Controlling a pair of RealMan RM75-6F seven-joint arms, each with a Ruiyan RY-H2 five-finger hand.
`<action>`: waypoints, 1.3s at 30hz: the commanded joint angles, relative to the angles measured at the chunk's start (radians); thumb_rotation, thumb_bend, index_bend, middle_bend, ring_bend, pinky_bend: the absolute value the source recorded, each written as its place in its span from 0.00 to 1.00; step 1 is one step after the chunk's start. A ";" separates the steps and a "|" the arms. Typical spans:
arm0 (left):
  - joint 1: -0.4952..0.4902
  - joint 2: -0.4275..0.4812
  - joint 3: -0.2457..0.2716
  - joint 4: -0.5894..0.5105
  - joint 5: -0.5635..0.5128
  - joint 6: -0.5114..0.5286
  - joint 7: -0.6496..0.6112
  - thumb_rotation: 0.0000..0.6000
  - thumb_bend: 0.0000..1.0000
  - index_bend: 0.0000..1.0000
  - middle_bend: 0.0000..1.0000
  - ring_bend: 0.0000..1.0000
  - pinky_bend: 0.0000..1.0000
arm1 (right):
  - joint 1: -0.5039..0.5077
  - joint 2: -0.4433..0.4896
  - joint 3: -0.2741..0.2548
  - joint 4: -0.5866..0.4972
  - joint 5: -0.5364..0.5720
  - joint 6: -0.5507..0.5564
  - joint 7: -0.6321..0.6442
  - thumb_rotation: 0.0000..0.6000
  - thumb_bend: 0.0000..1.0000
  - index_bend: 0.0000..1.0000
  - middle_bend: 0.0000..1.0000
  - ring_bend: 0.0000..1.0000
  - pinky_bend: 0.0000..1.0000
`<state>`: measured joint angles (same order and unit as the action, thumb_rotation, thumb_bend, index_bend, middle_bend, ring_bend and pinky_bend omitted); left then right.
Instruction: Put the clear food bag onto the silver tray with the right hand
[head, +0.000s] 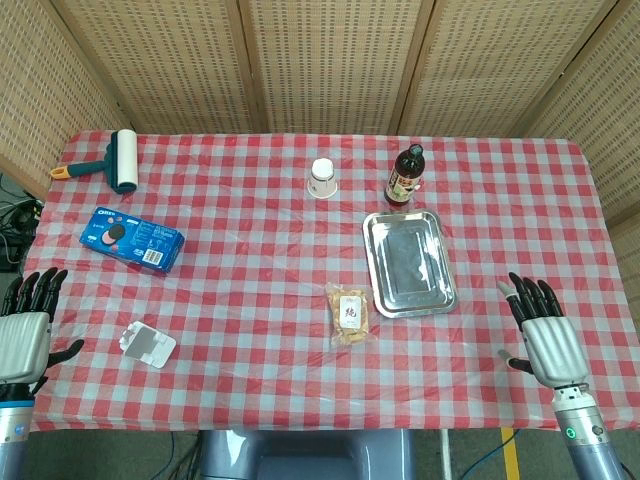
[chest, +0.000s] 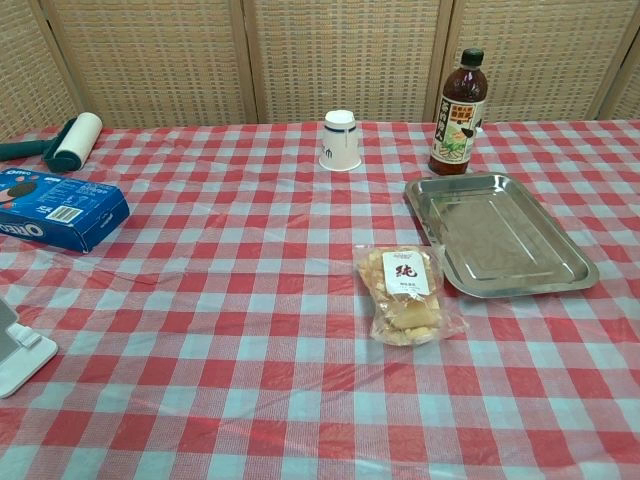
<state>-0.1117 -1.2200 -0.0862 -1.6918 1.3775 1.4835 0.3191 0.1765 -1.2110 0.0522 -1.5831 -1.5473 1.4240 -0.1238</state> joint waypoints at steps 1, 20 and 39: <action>-0.001 -0.001 0.001 0.002 0.003 0.000 -0.003 1.00 0.02 0.00 0.00 0.00 0.00 | 0.000 0.000 0.000 0.000 0.000 0.000 -0.001 1.00 0.02 0.00 0.00 0.00 0.00; 0.000 -0.002 0.007 -0.001 0.016 0.005 -0.003 1.00 0.02 0.00 0.00 0.00 0.00 | -0.001 -0.002 -0.002 -0.002 -0.004 0.001 0.002 1.00 0.02 0.00 0.00 0.00 0.00; 0.003 0.006 0.003 -0.009 0.005 0.008 -0.004 1.00 0.02 0.00 0.00 0.00 0.00 | 0.071 -0.033 -0.019 0.003 -0.054 -0.102 0.032 1.00 0.02 0.00 0.00 0.00 0.00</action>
<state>-0.1082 -1.2143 -0.0825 -1.7012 1.3830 1.4915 0.3148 0.2240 -1.2376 0.0353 -1.5718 -1.5916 1.3532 -0.0973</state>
